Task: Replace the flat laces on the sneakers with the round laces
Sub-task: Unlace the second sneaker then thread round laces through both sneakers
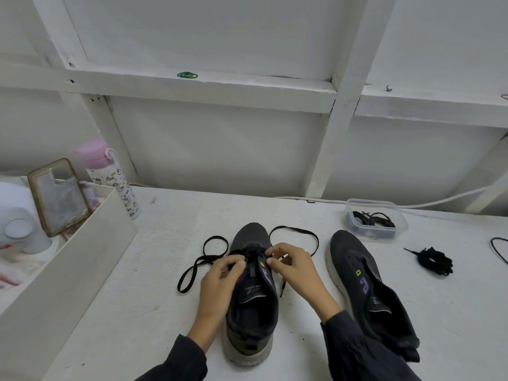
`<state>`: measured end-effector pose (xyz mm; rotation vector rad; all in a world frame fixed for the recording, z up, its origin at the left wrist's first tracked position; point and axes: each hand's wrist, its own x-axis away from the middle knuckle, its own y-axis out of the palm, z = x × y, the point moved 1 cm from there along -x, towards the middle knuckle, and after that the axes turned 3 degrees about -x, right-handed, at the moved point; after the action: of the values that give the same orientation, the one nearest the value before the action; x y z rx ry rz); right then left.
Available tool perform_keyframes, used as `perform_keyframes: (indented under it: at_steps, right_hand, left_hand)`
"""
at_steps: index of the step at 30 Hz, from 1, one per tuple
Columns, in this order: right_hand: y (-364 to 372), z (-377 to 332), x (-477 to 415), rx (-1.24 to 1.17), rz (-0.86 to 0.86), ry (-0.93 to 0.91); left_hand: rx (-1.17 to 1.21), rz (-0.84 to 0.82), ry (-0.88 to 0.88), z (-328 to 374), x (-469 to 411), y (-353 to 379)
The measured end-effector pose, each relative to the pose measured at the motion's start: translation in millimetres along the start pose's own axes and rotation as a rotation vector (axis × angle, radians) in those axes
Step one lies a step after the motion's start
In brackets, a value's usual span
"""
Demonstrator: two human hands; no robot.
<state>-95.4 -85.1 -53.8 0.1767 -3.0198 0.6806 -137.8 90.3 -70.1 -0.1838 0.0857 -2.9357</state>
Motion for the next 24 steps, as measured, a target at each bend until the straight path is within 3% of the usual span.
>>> perform_keyframes:
  at_steps: [9,17,24]
  right_hand:
    - [4,-7,1,0.098,0.111,-0.074]
    - [11,-30,-4,0.519,0.109,-0.128]
    - [18,-29,-13,0.665,0.096,-0.170]
  left_hand:
    - [-0.133,-0.224,0.150,-5,7,2]
    - [-0.237,-0.222,0.150,-9,4,-1]
    - [-0.231,-0.214,0.147,-9,6,-1]
